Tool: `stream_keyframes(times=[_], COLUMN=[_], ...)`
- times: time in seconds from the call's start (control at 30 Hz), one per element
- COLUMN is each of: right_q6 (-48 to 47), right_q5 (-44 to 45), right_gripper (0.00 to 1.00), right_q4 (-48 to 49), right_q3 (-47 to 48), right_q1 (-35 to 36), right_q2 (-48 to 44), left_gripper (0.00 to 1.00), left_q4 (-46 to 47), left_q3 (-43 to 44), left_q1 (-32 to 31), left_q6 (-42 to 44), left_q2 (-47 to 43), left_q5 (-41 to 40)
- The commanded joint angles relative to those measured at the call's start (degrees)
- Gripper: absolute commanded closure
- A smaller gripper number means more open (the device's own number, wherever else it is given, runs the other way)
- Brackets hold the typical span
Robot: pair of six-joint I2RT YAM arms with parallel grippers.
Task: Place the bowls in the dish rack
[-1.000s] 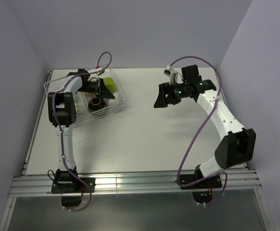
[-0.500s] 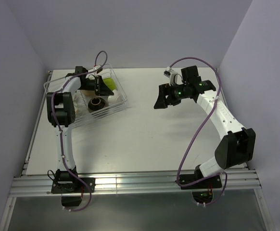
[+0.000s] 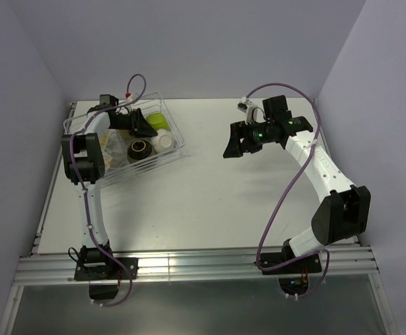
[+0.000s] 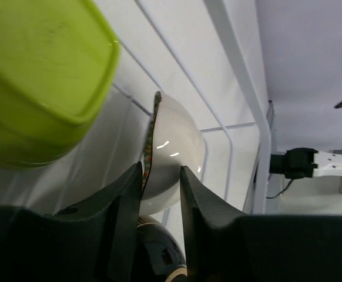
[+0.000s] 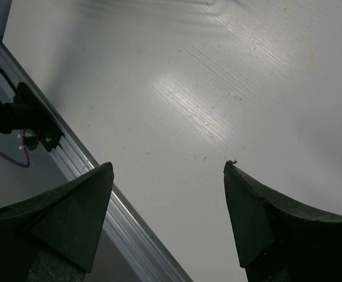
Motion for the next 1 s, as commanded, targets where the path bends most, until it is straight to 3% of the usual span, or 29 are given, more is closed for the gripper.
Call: stream_keyframes(times=[0.0, 0.13, 0.27, 0.57, 0.6, 0.63, 0.8, 0.83, 0.97], right_q6=[0.2, 0.1, 0.3, 0.0, -0.1, -0.5, -2.2, -3.1, -4.9], right_q5=[-0.3, -0.2, -0.2, 2.3, 2.7, 3.4, 7.1, 8.7, 13.6], right_gripper=[0.18, 0.18, 0.18, 0.14, 0.14, 0.12, 0.07, 0.06, 0.00], right_q4=[1.0, 1.0, 1.3, 1.7, 1.6, 1.5, 1.3, 0.9, 0.2], right_q3=[0.1, 0.0, -0.1, 0.5, 0.5, 1.1, 2.7, 3.7, 5.3], right_q1=[-0.6, -0.5, -0.5, -0.5, -0.5, -0.5, -0.6, -0.5, -0.6], right_q2=[-1.5, -1.6, -1.5, -2.8, -2.9, -3.5, -5.4, -6.1, -8.1], left_gripper=[0.61, 0.54, 0.39, 0.32, 0.28, 0.19, 0.09, 0.01, 0.01], left_q4=[3.9, 6.0, 9.8, 13.8, 13.7, 12.7, 6.0, 4.6, -7.0], left_q3=[0.2, 0.2, -0.5, 0.0, 0.2, 1.0, 5.0, 5.0, 6.5], left_q1=[-0.3, -0.3, -0.3, -0.3, -0.3, -0.3, -0.8, -0.8, -1.7], left_q6=[-1.4, -1.1, -1.3, 1.1, 1.1, 3.7, 11.1, 12.1, 17.5], left_q2=[-2.5, -4.6, -8.0, -13.7, -15.2, -15.8, -22.7, -23.8, -29.4], left_q5=[-4.8, -7.7, -11.1, -16.3, -17.0, -17.4, -25.1, -26.2, -34.0])
